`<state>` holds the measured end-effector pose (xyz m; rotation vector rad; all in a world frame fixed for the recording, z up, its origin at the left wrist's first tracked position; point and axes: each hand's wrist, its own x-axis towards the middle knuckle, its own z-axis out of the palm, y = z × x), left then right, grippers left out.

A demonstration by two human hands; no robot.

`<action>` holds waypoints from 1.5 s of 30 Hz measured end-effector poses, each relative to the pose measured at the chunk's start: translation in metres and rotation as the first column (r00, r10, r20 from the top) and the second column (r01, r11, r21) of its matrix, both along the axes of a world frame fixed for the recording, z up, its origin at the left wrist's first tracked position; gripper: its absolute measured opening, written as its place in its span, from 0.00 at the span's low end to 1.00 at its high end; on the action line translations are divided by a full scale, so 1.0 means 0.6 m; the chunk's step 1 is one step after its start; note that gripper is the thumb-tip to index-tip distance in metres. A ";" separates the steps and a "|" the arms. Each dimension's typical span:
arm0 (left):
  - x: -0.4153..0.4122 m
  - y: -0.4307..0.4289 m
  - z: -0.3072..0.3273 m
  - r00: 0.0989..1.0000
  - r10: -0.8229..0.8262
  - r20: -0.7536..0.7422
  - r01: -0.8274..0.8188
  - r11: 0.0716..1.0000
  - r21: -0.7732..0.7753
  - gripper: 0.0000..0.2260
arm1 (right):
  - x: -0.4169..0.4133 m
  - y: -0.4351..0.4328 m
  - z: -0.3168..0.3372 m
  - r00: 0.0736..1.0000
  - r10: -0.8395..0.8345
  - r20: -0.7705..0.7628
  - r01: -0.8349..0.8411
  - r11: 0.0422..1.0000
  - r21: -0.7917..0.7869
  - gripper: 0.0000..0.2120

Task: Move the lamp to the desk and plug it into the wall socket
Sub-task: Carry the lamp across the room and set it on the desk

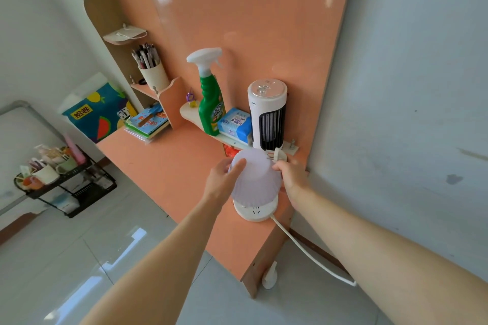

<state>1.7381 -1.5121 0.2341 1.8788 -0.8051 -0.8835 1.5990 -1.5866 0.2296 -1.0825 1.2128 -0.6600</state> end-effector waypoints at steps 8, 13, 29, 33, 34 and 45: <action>0.004 -0.024 -0.007 0.999 0.025 0.023 -0.026 0.998 0.049 0.17 | 0.001 -0.013 -0.003 1.000 0.007 0.011 -0.006 1.000 -0.002 0.12; 0.001 -0.032 -0.002 0.999 0.018 0.049 -0.022 0.996 0.082 0.19 | -0.018 -0.012 -0.004 0.998 0.018 -0.057 -0.022 0.998 -0.065 0.12; -0.093 -0.017 0.052 0.753 0.054 0.655 0.050 0.989 -0.139 0.16 | -0.136 0.020 -0.009 0.984 -0.157 0.082 0.163 0.984 -0.077 0.10; -0.160 -0.017 0.043 0.756 -0.144 0.638 0.290 0.948 -0.129 0.13 | -0.179 0.038 -0.026 0.962 -0.252 0.100 0.261 0.961 -0.086 0.09; -0.177 -0.018 0.037 0.759 -0.192 0.623 0.332 0.936 -0.116 0.12 | -0.190 0.042 -0.031 0.958 -0.270 0.101 0.278 0.957 -0.081 0.09; -0.365 -0.019 -0.078 0.722 -0.552 0.417 0.566 0.818 0.102 0.10 | -0.352 0.085 -0.092 0.889 -0.457 -0.031 0.458 0.888 0.038 0.15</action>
